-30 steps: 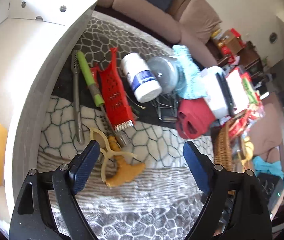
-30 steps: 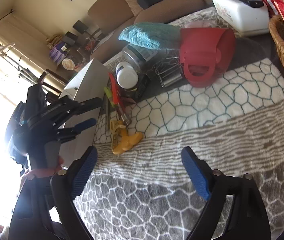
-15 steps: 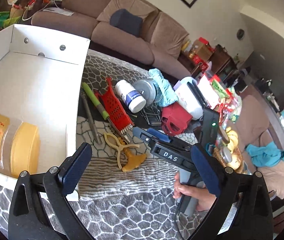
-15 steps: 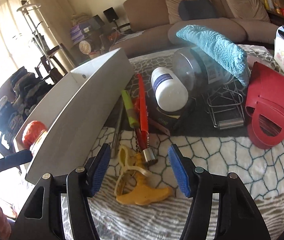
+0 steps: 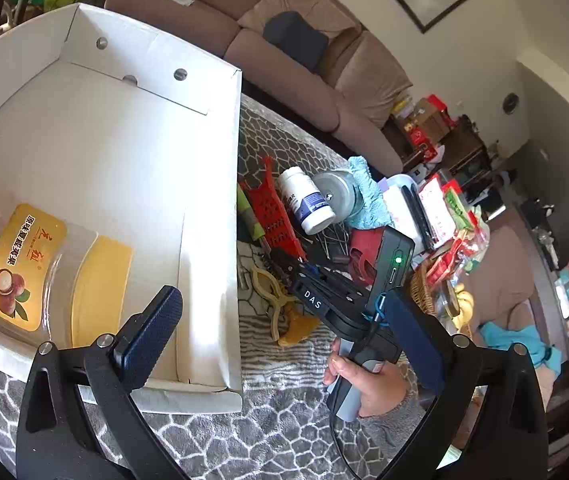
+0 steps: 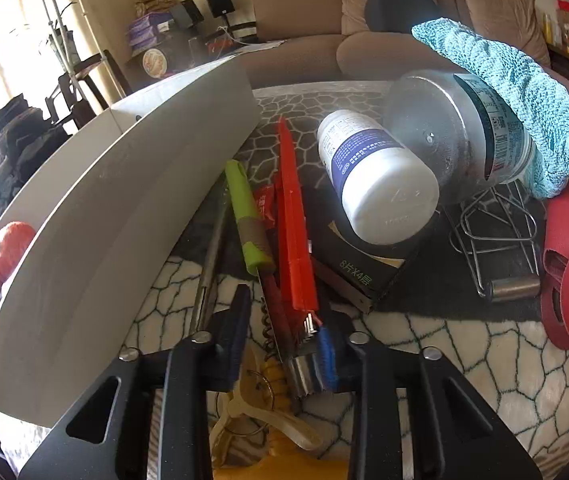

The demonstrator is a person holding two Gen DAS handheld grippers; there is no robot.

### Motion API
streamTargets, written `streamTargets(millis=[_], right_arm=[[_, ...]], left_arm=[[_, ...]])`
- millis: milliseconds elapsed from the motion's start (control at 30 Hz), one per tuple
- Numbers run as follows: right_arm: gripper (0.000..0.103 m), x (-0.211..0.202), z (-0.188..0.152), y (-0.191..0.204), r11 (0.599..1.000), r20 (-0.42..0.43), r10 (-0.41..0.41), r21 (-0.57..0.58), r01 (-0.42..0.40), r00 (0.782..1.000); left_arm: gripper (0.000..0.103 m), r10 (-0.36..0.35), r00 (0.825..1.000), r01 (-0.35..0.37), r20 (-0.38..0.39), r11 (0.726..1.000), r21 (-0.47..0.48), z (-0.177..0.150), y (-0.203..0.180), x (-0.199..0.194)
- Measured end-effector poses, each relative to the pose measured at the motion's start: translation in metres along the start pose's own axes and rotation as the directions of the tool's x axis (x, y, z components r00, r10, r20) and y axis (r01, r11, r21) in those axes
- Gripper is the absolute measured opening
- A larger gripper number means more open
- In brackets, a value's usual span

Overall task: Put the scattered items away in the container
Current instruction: 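Grasp the red grater by its handle with the right gripper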

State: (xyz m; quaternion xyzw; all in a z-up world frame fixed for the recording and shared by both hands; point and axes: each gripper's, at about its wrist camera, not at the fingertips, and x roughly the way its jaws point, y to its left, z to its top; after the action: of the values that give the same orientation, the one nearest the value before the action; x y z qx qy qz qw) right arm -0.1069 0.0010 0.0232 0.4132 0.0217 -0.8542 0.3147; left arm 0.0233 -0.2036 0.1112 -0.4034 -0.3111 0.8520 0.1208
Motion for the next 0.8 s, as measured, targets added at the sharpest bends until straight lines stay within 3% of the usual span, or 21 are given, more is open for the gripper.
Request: streamTargets(millis=[167,300,533,667,800], right_arm=[[0.007,-0.007,0.0,-0.005,0.999,-0.002,0.025,0.036,-0.025,1.0],[0.006,-0.022,-0.001,-0.009,0.992,0.0,0.066,0.112,-0.066,0.998],[0.005,-0.087,-0.009,-0.007,0.975,0.025,0.125,0.184,-0.127,0.992],[0.009,-0.11,-0.02,-0.007,0.981,0.02,0.07,0.181,-0.073,0.997],[0.014,-0.095,-0.01,-0.005,0.989,0.005,0.038,0.141,-0.038,0.999]], left_arm=[[0.101,-0.017,1.0,0.017,-0.015,1.0,0.006,-0.001,-0.005,0.006],[0.101,-0.055,0.998,0.055,-0.012,0.998,-0.015,0.0,-0.003,0.006],[0.101,-0.108,0.994,0.108,-0.028,0.994,0.015,-0.005,-0.021,0.007],[0.101,-0.119,0.993,0.119,-0.005,0.993,0.001,-0.007,-0.023,-0.001],[0.102,-0.136,0.99,0.138,0.037,0.989,-0.051,-0.001,-0.008,-0.018]])
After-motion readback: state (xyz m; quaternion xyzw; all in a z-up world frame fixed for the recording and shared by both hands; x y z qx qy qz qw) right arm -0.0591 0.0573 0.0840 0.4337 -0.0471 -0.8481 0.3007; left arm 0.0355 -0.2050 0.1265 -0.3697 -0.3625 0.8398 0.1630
